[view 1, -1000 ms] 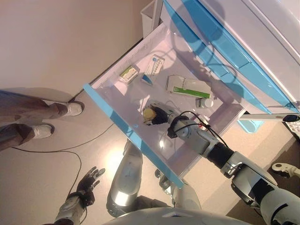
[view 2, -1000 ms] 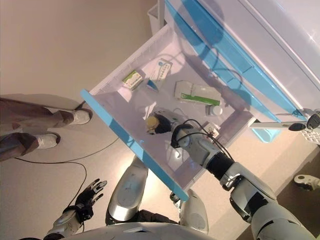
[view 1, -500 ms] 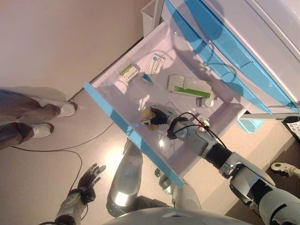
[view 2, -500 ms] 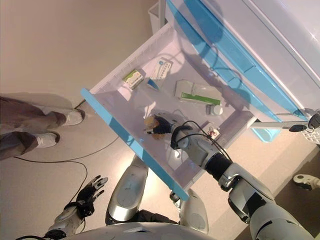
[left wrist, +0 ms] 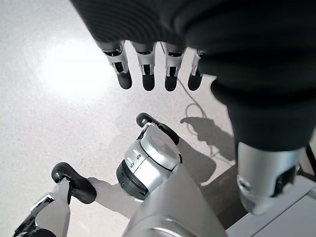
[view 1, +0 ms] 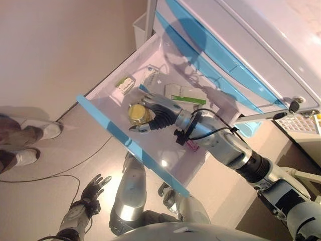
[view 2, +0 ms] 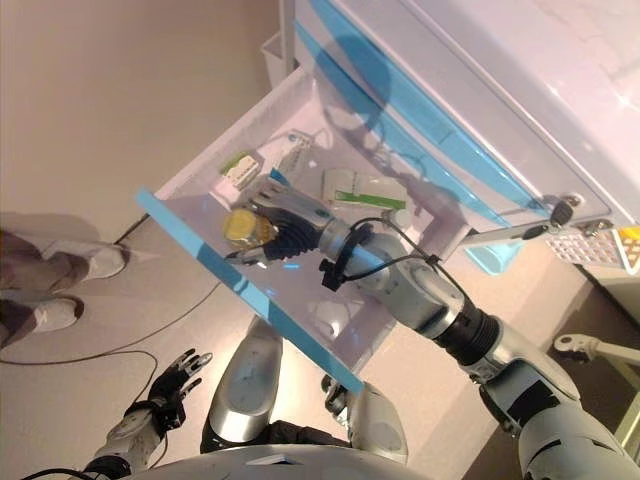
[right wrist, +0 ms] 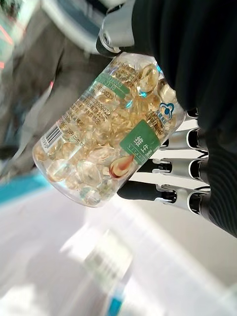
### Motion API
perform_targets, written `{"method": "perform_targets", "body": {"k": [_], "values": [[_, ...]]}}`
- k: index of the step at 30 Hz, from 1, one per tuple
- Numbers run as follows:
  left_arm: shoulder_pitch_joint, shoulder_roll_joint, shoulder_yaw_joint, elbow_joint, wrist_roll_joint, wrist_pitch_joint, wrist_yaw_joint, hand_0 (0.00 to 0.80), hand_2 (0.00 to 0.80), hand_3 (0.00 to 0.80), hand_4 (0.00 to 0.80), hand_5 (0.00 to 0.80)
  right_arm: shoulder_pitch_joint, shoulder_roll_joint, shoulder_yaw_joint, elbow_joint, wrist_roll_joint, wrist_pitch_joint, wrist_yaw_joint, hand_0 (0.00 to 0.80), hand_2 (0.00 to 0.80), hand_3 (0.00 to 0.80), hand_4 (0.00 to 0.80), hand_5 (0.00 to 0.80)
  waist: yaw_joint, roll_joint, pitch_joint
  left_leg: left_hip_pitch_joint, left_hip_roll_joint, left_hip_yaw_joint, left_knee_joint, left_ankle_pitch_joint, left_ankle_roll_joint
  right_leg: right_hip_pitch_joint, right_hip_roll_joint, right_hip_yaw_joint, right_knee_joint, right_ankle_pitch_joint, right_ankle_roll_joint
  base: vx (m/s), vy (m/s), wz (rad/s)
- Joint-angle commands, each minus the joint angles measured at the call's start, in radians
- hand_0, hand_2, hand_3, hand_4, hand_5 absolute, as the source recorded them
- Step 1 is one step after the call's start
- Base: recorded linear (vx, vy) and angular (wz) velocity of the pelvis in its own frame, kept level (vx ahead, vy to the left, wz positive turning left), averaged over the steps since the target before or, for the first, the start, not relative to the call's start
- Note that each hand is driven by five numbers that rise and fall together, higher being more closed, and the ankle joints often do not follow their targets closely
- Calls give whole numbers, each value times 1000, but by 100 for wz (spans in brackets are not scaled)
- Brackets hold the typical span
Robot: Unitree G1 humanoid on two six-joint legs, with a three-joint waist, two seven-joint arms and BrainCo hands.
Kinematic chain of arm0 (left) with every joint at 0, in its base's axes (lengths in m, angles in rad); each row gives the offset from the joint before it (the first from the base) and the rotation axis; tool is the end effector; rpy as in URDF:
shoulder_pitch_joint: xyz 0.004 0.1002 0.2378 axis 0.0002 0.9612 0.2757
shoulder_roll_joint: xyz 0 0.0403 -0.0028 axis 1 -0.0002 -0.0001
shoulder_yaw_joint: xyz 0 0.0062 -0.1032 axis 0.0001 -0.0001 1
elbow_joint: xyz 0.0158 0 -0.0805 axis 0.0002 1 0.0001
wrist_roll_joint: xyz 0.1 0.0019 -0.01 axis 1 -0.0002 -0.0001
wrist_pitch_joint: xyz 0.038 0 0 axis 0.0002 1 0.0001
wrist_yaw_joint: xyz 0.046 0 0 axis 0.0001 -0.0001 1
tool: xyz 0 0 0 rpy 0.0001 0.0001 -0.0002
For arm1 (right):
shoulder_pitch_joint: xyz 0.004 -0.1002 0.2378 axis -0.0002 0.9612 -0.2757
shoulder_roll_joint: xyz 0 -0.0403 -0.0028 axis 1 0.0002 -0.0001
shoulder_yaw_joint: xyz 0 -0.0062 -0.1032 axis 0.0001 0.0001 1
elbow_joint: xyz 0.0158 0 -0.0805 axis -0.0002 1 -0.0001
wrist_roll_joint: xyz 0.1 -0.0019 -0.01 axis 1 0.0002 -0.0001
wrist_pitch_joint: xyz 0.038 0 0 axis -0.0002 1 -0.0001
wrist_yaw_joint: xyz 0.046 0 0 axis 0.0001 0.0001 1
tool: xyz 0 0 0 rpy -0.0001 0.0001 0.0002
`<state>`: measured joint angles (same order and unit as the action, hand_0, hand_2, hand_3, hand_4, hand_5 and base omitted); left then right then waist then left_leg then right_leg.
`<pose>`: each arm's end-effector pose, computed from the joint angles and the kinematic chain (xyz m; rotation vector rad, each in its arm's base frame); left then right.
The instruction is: Open the drawer and pick up the medicine
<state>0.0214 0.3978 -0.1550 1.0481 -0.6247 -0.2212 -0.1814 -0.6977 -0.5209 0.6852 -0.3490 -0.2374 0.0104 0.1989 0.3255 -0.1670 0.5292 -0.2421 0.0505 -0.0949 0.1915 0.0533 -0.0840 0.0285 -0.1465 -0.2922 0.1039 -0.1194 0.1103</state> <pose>0.1019 0.2718 -0.0843 -0.1472 0.7696 0.2290 0.2269 -0.0692 0.1955 -0.9211 -0.8426 0.8598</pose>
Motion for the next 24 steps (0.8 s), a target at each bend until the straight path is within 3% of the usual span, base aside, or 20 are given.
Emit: {"method": "perform_targets", "body": {"k": [1,6,13,20,24], "values": [[92,-47,5,30,68,-12,14,0,0,0,0,0,-46,-52,-41,-121,97,-49,40,800,800,800,800,800,-16,20,-119,71,-30,-41,-43,-83,53,-46,-31,29,-5,124,25,52,20,-18],[121,-80,32,69,111,9,19,0,0,0,0,0,-103,-108,-120,-237,257,-56,99,800,800,800,800,800,-52,23,-227,146,-15,-3,-89,-87,50,-17,-37,54,-44,133,23,75,45,-16],[127,-125,59,113,125,37,37,0,0,0,0,0,-134,-137,-197,-241,371,-33,89,800,800,800,800,800,-94,37,-333,224,3,46,-147,-82,40,22,-46,74,-96,152,26,75,34,-19],[121,-139,83,150,113,76,45,0,0,0,0,0,-158,-151,-300,-186,406,79,-56,800,800,800,800,800,-124,54,-376,269,6,71,-168,-83,37,45,-53,81,-106,156,27,51,26,-11],[141,-137,104,177,103,82,41,0,0,0,0,0,-187,-209,-373,-98,469,109,-190,800,800,800,800,800,-130,58,-395,289,5,72,-175,-83,37,60,-55,73,-108,156,28,54,20,-1]]}}
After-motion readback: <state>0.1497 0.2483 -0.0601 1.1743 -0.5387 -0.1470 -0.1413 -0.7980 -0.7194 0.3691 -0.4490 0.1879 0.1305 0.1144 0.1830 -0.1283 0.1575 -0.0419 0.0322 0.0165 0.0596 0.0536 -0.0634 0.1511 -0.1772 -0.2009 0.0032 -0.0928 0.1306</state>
